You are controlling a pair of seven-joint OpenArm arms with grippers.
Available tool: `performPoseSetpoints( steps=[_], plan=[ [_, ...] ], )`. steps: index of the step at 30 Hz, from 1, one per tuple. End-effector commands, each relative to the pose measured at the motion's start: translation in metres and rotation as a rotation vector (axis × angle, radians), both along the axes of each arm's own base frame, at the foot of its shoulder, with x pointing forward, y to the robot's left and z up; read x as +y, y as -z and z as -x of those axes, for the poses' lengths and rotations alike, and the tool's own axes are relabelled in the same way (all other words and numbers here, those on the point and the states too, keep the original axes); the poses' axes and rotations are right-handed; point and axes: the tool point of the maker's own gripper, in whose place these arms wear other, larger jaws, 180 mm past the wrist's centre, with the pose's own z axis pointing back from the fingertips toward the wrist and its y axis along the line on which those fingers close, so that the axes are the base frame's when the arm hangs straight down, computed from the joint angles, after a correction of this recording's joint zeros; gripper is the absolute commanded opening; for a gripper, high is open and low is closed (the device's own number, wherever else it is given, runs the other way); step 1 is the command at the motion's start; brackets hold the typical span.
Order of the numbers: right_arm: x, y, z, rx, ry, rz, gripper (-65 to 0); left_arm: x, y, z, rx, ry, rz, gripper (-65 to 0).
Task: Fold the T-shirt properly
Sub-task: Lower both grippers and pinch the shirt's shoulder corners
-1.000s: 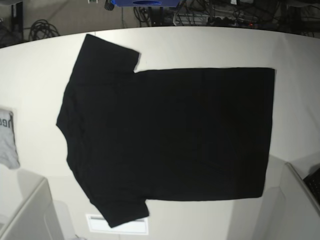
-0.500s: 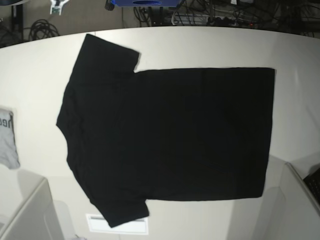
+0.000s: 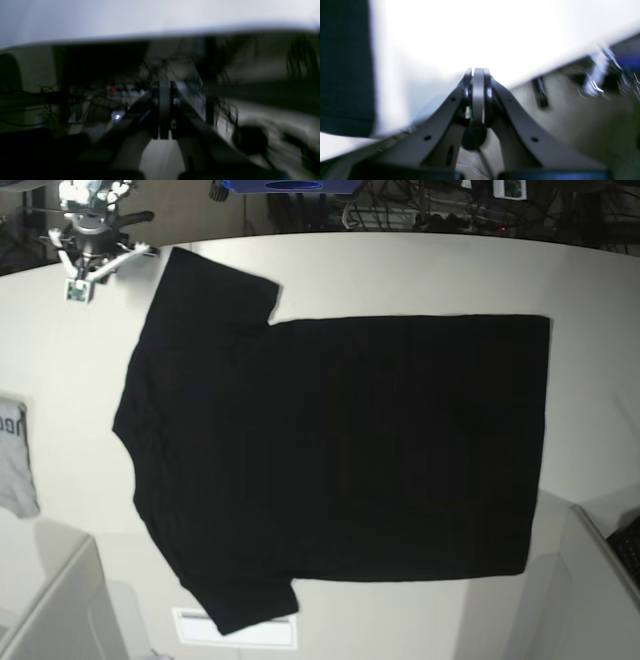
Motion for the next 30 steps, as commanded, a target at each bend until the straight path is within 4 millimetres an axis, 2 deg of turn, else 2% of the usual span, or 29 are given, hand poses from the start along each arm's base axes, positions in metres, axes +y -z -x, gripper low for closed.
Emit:
performPoseSetpoints(
  steps=[1,4,6,7,9,10,14,18,22,24,27,30],
  plan=[
    [0.009,-0.007,-0.009,-0.043,-0.032,-0.033,-65.0,0.011,-0.006,-0.002,-0.021,-0.033,-0.009,-65.0],
    [0.032,-0.005,-0.021,-0.059,-0.079,-0.152,-65.0,0.036,-0.011,-0.015,-0.042,-0.098,-0.032,-65.0],
    [0.046,-0.004,-0.026,-0.056,-0.086,-0.254,-51.6,0.058,-0.014,-0.026,-0.053,-0.135,-0.076,-65.0],
    [0.048,-0.007,-0.03,-0.073,-0.077,-0.303,-44.6,0.07,-0.016,-0.03,-0.059,-0.156,-0.103,-65.0],
    [0.049,-0.015,-0.036,-0.121,-0.041,-0.398,-34.4,0.088,-0.02,-0.03,-0.064,-0.218,-0.138,-65.0],
    [0.047,-0.02,-0.039,-0.144,-0.021,-0.441,-32.6,0.096,-0.023,-0.031,-0.076,-0.247,-0.155,-65.0],
    [0.045,-0.031,-0.042,-0.171,0.023,-0.567,-32.3,0.119,-0.034,-0.032,-0.112,-0.315,-0.202,-65.0],
    [0.032,-0.014,-0.042,-0.123,0.099,-0.63,-32.3,0.121,-0.036,-0.032,-0.12,-0.323,-0.205,-65.0],
    [0.017,0.002,-0.037,-0.092,0.15,-0.647,-32.3,0.121,-0.036,-0.033,-0.123,-0.326,-0.204,-35.7],
    [0.016,0.014,-0.034,-0.057,0.156,-0.666,-32.3,0.121,-0.036,-0.034,-0.128,-0.326,-0.201,-26.0],
    [0.018,0.033,-0.025,-0.006,0.177,-0.703,-32.3,0.12,-0.037,-0.047,-0.164,-0.335,-0.183,-15.6],
    [0.021,0.039,-0.019,0.017,0.184,-0.719,-32.0,0.103,-0.036,-0.059,-0.208,-0.301,-0.061,-11.2]
  ],
)
